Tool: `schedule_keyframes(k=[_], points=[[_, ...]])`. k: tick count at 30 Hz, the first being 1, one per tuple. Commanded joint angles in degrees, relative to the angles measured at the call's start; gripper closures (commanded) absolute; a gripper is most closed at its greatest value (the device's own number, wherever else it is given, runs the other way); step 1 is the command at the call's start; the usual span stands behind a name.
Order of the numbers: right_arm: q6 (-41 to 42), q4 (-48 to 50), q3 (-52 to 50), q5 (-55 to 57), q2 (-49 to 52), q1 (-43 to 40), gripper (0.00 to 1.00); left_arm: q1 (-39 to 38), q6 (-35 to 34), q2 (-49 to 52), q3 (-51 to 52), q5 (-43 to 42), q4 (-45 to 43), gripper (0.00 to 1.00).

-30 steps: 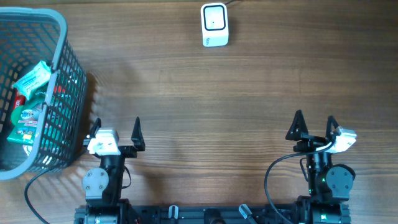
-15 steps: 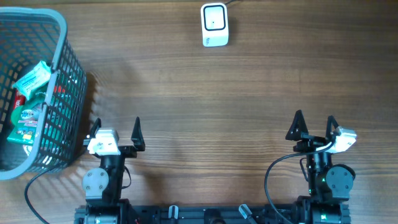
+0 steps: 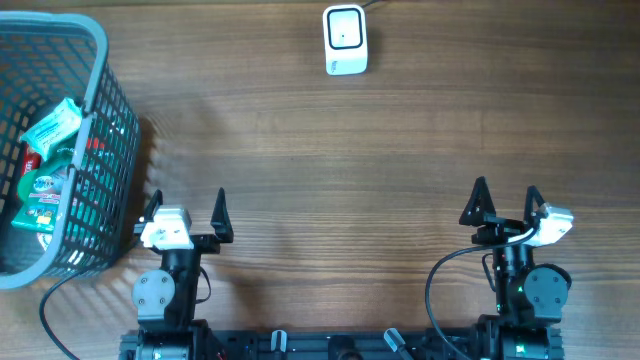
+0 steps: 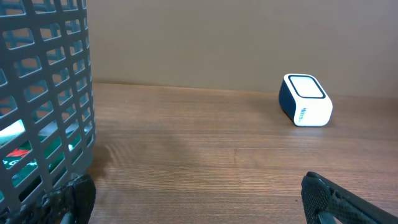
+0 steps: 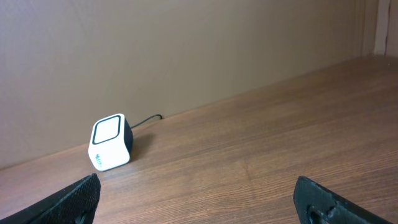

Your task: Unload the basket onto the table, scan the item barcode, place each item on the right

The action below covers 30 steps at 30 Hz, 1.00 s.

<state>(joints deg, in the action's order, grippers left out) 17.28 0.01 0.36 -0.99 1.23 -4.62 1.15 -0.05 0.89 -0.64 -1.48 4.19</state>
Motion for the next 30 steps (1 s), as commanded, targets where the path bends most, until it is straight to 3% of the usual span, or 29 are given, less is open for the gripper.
schedule_keyframes(k=[1, 17, 21, 27, 30], points=[[-0.66, 0.31, -0.07, 0.42, -0.31, 0.17, 0.00, 0.26, 0.81, -0.28, 0.33, -1.03, 0.15, 0.00], [-0.63, 0.31, -0.07, 0.42, -0.31, 0.17, 0.00, 0.24, 1.18, -0.28, 0.33, -0.98, -0.96, 0.00], [-0.63, 0.31, -0.07, 0.42, -0.31, 0.17, 0.00, 0.26, 0.85, -0.28, 0.31, -9.66, -4.63, 0.00], [-0.63, 0.31, -0.07, 0.42, -0.31, 0.17, 0.00, 0.26, -13.51, 3.13, -6.40, -10.73, 0.28, 0.00], [-0.63, 0.28, -0.07, 0.42, -0.31, 0.17, 0.01, 0.24, -16.02, 8.46, -13.57, -10.78, 2.49, 0.00]])
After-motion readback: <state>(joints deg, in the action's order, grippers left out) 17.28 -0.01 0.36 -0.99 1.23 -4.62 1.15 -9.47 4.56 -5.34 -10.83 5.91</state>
